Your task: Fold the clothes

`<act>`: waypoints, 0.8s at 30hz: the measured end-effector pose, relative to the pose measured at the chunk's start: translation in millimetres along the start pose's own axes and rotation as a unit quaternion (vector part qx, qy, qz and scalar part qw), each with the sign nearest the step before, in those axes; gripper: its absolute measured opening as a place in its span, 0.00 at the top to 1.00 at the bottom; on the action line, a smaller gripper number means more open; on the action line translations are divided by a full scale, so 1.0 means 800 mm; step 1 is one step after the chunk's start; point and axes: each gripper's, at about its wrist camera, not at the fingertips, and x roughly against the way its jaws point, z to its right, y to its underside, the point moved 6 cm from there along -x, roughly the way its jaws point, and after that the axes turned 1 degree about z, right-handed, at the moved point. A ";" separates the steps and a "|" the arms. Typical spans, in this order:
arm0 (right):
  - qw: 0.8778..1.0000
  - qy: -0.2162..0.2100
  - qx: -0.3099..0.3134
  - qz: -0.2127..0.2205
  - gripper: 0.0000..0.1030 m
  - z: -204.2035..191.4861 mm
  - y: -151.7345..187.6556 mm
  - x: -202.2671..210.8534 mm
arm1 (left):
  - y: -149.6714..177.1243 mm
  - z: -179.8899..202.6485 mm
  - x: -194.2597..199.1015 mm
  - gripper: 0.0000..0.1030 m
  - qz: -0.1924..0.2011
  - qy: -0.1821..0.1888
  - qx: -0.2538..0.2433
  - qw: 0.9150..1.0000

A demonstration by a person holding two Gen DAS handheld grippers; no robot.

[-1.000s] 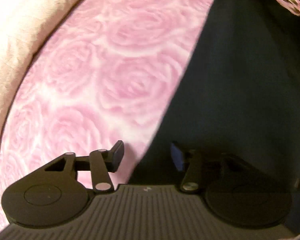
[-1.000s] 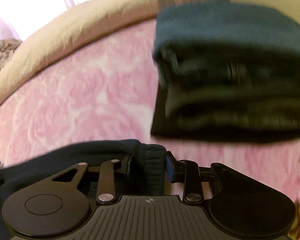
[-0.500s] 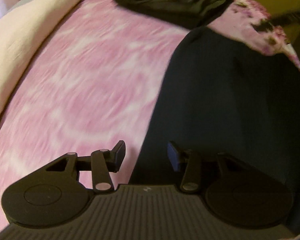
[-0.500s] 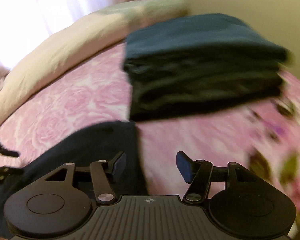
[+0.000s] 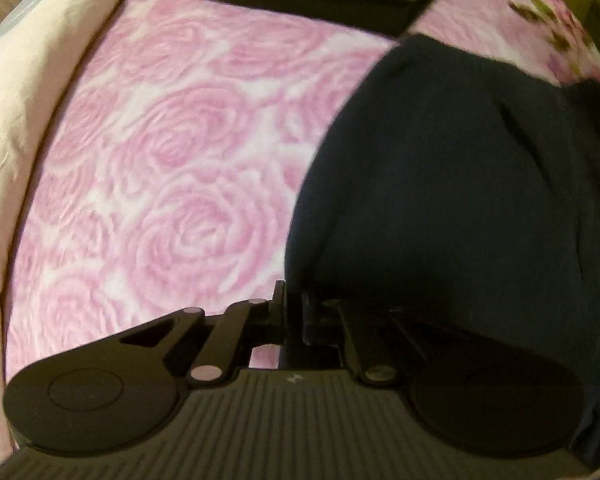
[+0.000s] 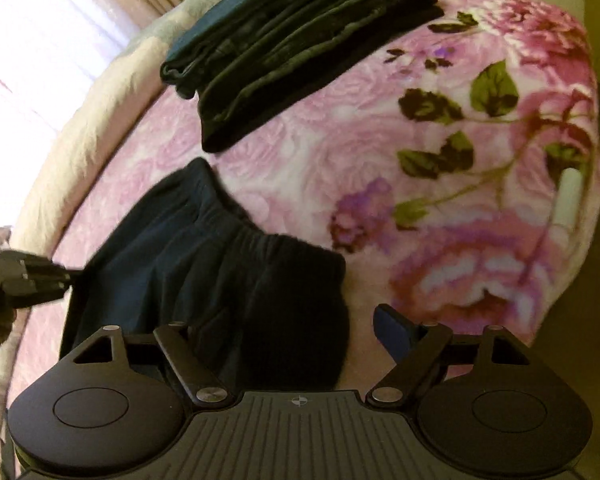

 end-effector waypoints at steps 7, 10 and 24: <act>0.995 -0.053 -0.086 0.020 0.22 0.029 -0.017 -0.009 | -0.001 -0.010 -0.013 0.89 -0.001 -0.009 0.023 1.000; 0.992 -0.064 -0.102 0.024 0.33 0.041 -0.015 -0.002 | 0.000 -0.009 -0.013 0.88 -0.006 -0.010 0.022 1.000; 0.994 -0.043 -0.098 0.034 0.39 0.046 -0.001 0.005 | -0.090 0.059 0.037 0.82 0.063 0.037 -0.026 0.997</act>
